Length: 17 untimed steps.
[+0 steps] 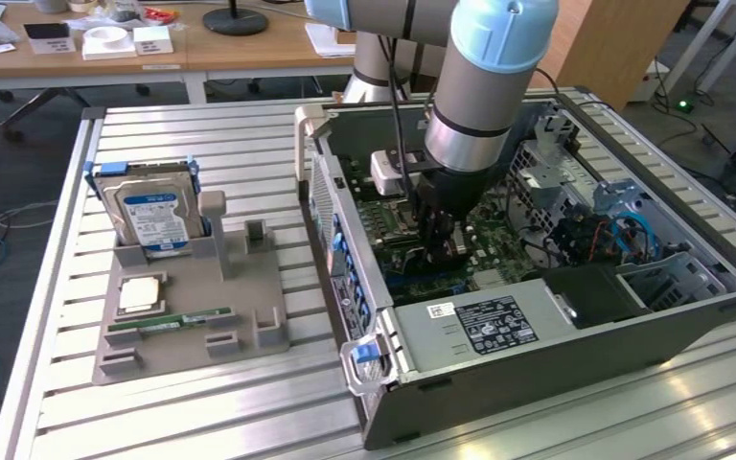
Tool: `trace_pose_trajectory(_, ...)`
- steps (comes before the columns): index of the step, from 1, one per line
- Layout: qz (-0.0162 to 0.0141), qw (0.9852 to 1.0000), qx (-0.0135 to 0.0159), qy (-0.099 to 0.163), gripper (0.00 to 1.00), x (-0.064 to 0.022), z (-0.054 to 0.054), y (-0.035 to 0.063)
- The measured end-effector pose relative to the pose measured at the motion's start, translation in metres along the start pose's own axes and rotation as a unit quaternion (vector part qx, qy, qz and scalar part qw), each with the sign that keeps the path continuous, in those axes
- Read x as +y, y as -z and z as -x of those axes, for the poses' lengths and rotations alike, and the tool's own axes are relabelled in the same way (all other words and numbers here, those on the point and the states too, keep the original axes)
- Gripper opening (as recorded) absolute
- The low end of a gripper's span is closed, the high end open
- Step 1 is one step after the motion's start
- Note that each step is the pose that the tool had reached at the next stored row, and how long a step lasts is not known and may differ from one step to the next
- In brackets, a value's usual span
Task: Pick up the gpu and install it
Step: 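Insert the gpu into the slot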
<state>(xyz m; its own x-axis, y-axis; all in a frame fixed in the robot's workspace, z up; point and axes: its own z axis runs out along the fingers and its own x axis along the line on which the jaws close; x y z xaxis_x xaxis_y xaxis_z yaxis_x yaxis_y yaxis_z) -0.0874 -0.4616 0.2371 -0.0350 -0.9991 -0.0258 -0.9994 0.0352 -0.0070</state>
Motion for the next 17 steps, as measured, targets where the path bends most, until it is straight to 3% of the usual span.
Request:
trace_pose_trajectory(4, -0.0002, 1.0000, -0.0004, 0.000, 0.27, 0.0002, 0.000, -0.0004)
trace_pose_trajectory(9, 0.0000, 1.0000, -0.0001, 0.000, 0.45, 0.0000, 0.000, -0.0001)
trace_pose_trajectory(13, 0.0000, 1.0000, 0.0001, 0.000, 0.45, 0.0000, 0.000, 0.0015)
trace_pose_trajectory(17, -0.0001, 1.0000, 0.0000, 0.000, 0.45, -0.0001, 0.000, 0.0097)
